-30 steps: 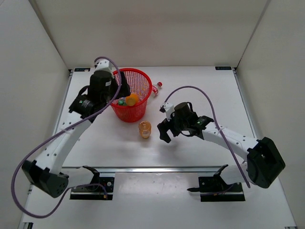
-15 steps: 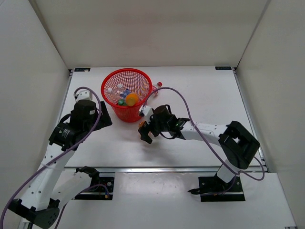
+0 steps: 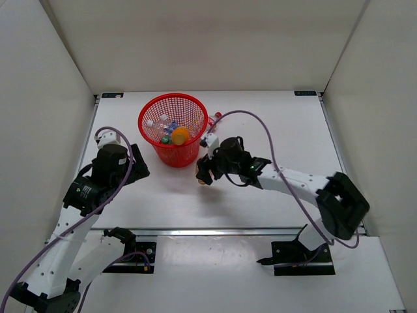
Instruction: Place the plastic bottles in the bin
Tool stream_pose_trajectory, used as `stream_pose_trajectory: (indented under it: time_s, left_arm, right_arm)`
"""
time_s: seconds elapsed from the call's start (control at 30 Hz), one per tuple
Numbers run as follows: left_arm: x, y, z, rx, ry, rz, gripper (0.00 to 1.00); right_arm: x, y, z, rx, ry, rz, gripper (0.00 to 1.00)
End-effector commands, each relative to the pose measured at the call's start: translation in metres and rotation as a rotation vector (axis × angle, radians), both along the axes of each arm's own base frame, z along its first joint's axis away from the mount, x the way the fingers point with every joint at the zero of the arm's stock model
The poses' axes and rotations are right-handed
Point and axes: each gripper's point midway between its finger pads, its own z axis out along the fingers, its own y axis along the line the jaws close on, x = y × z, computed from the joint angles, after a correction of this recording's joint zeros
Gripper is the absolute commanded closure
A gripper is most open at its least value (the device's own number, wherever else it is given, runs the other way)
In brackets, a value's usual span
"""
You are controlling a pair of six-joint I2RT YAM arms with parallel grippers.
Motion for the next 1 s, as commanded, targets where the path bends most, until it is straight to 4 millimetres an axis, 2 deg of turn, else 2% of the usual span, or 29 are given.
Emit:
stream_pose_trajectory:
  time_s: [0.0,0.03,0.1,0.17,0.2,0.23,0.27,0.3,0.4,0.43,0.47,0.5,0.57,0.6,0.63,0.67,0.7,0.77,0.8,0.83,0.93,0.97]
  left_arm:
    - [0.002,-0.003,-0.01,-0.026,-0.001,0.01,0.01]
    - [0.003,-0.002,-0.013,-0.029,0.002,0.016,0.01]
    - [0.004,-0.006,-0.021,-0.043,0.013,0.011,0.01]
    - [0.006,-0.011,-0.031,-0.063,0.027,-0.001,0.01]
    - [0.007,-0.013,-0.038,-0.068,0.041,-0.006,0.01]
    - [0.007,-0.016,-0.044,-0.078,0.053,-0.015,0.02]
    - [0.007,-0.016,-0.048,-0.072,0.065,-0.012,0.01]
    - [0.007,-0.018,-0.053,-0.079,0.077,-0.017,0.01]
    - [0.01,-0.016,-0.061,-0.074,0.095,-0.007,0.01]
    - [0.011,-0.018,-0.062,-0.087,0.1,-0.01,0.01]
    - [0.012,-0.016,-0.063,-0.085,0.1,-0.006,0.01]
    - [0.012,-0.018,-0.067,-0.083,0.114,-0.01,0.01]
    - [0.013,-0.017,-0.067,-0.084,0.124,-0.004,0.01]
    - [0.015,-0.018,-0.066,-0.083,0.123,-0.003,0.01]
    - [0.015,-0.018,-0.066,-0.082,0.13,-0.002,0.01]
    - [0.018,-0.016,-0.063,-0.077,0.126,0.005,0.01]
    - [0.02,-0.015,-0.058,-0.074,0.112,0.007,0.02]
    - [0.026,-0.011,-0.051,-0.064,0.097,0.023,0.01]
    - [0.027,-0.011,-0.049,-0.066,0.092,0.021,0.01]
    - [0.028,-0.01,-0.046,-0.058,0.09,0.022,0.02]
    - [0.034,-0.007,-0.042,-0.044,0.073,0.025,0.02]
    - [0.035,-0.004,-0.043,-0.032,0.078,0.034,0.01]
  right_arm:
    - [-0.002,-0.02,0.081,0.135,-0.083,-0.041,0.83]
    - [0.002,-0.03,0.088,0.127,-0.08,-0.061,0.82]
    - [0.005,-0.045,0.124,0.164,-0.121,-0.09,0.83]
    - [0.021,-0.057,0.164,0.208,-0.173,-0.118,0.83]
    - [0.026,-0.058,0.185,0.237,-0.206,-0.12,0.85]
    - [0.03,-0.059,0.192,0.251,-0.206,-0.092,0.85]
    - [0.04,-0.061,0.213,0.287,-0.242,-0.104,0.85]
    - [0.045,-0.058,0.222,0.309,-0.249,-0.088,0.85]
    - [0.075,-0.039,0.232,0.327,-0.25,-0.064,0.84]
    - [0.077,-0.031,0.249,0.349,-0.279,-0.041,0.82]
    - [0.085,-0.022,0.241,0.344,-0.256,-0.036,0.81]
    - [0.086,-0.013,0.251,0.366,-0.273,-0.015,0.81]
    - [0.102,0.006,0.25,0.374,-0.261,-0.009,0.8]
    - [0.107,0.017,0.238,0.359,-0.239,-0.004,0.78]
    - [0.112,0.021,0.243,0.361,-0.249,-0.015,0.69]
    - [0.116,0.027,0.241,0.35,-0.245,-0.011,0.5]
    - [0.12,0.033,0.237,0.343,-0.243,-0.01,0.42]
    - [0.124,0.038,0.244,0.343,-0.256,-0.008,0.16]
    - [0.124,0.042,0.238,0.322,-0.251,-0.001,0.11]
    - [0.127,0.041,0.248,0.326,-0.277,-0.008,0.01]
    - [0.134,0.032,0.262,0.324,-0.316,-0.053,0.01]
    - [0.139,0.029,0.261,0.316,-0.315,-0.072,0.01]
